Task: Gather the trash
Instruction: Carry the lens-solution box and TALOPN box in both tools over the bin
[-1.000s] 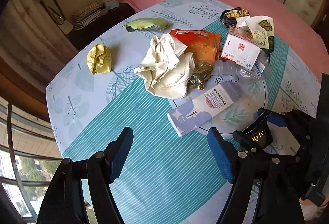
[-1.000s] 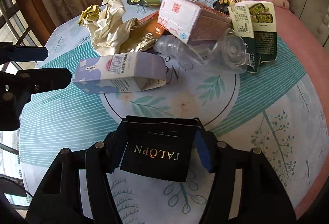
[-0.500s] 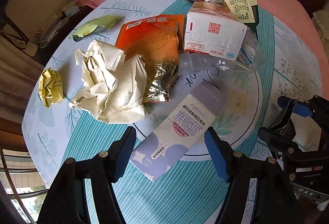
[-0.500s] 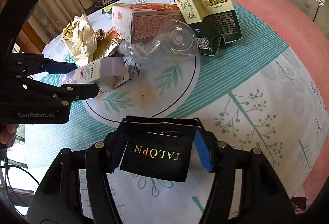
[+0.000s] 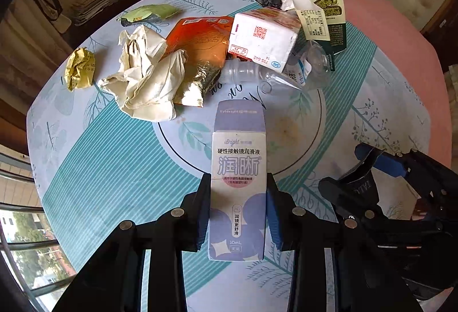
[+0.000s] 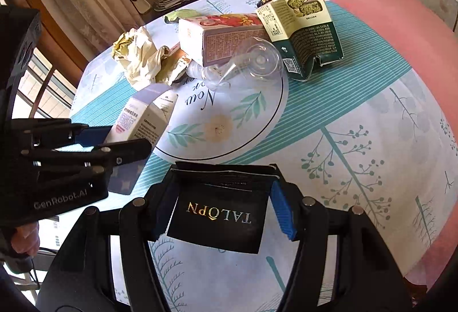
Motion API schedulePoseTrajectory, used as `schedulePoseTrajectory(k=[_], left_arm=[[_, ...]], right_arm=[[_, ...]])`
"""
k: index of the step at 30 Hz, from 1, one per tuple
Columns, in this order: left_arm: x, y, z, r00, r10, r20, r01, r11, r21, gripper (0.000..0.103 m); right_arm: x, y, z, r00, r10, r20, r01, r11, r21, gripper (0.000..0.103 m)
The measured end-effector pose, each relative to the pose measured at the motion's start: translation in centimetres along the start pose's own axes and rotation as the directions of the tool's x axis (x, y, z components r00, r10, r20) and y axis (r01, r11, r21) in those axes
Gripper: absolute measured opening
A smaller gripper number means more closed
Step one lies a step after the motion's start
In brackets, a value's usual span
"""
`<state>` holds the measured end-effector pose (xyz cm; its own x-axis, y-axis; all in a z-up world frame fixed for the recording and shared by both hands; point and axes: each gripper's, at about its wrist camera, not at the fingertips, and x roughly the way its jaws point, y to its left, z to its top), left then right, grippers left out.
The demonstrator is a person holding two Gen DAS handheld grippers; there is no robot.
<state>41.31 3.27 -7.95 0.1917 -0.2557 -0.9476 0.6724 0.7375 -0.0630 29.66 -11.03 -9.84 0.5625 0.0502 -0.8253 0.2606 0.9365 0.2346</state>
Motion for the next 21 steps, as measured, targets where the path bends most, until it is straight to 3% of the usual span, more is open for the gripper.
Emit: schedulePoseTrajectory(k=[7, 14, 21], left_arm=[[-4.6, -4.1, -3.6, 0.998, 0.033, 0.05, -0.025, 0.988, -0.151, 0.034], [-9.5, -10.9, -7.5, 0.988, 0.115, 0.099, -0.086, 0.962, -0.259, 0.034], [-10.8, -18.5, -11.3, 0.981, 0.168, 0.097, -0.121, 0.922, -0.368, 0.034]], right_arm=[[-4.9, -1.4, -0.6, 0.995, 0.095, 0.004, -0.094, 0.993, -0.075, 0.057], [-11.3, -3.7, -2.6, 0.98, 0.197, 0.008, -0.192, 0.963, -0.189, 0.057], [-16.6, -8.2, -5.6, 0.97, 0.244, -0.002, -0.239, 0.945, -0.225, 0.057]])
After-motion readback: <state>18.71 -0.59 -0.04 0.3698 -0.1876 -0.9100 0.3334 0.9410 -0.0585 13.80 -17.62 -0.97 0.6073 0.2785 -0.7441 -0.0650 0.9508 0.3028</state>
